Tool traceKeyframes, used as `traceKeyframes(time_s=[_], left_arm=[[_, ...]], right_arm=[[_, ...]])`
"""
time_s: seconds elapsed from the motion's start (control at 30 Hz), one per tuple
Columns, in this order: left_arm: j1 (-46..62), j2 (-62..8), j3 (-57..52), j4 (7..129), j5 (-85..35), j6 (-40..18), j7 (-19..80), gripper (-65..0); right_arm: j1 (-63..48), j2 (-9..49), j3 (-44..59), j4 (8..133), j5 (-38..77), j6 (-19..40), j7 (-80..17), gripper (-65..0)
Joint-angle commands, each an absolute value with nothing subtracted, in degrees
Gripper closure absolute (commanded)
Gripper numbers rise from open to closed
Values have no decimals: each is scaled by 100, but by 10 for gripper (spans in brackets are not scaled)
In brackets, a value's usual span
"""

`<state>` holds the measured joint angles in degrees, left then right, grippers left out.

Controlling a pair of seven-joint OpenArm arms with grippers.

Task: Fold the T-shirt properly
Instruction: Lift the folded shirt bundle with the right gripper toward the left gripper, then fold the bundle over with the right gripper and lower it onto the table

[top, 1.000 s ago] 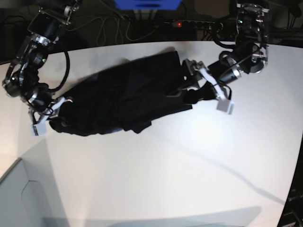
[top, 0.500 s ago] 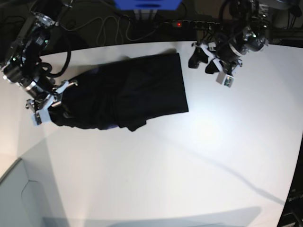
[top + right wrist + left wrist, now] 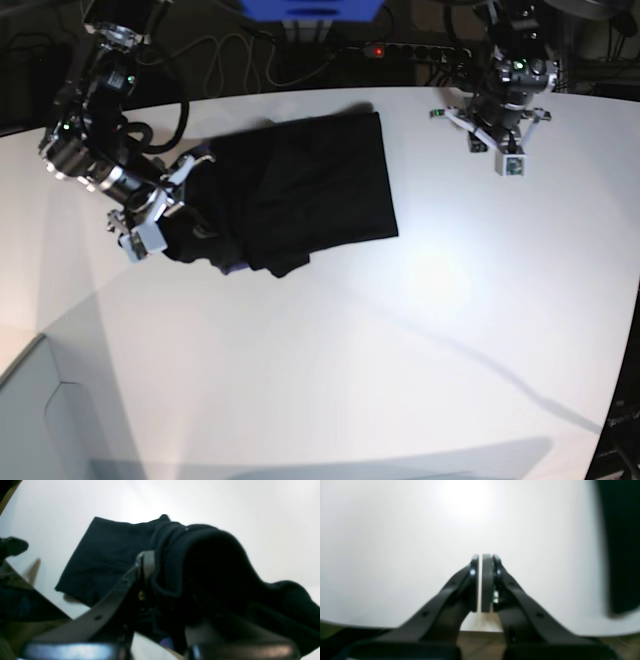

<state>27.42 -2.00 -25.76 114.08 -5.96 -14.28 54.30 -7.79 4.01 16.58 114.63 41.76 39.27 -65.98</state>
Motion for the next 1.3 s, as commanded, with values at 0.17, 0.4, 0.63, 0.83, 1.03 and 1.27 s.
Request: traceKeyframes(time_s=[0.17, 0.4, 0.63, 0.83, 1.03, 1.27], left_arm=[[2677, -189, -2457, 11459, 75, -1411, 5270, -23], [2721, -163, -2431, 11178, 84, -1420, 4936, -26], [2721, -154, -2431, 11073, 84, -1411, 4901, -26], [2721, -154, -2457, 11064, 84, -1411, 4901, -26], [2721, -163, -2448, 11064, 84, -1411, 4901, -26], [2721, -163, -2440, 11064, 84, -1411, 4901, -26]], right_arm=[[-769, 110, 1191, 11565, 4295, 4000, -6475, -37], [-734, -338, 655, 11521, 4295, 4000, -6466, -37], [-620, -576, 84, 11371, 4295, 3811, -6440, -40], [-585, -576, -532, 10633, 4295, 2905, -5807, -39], [-576, -462, -1578, 9727, 4295, 2642, -4927, -37], [-541, -479, -2404, 8804, 4286, 2642, -3908, -40]])
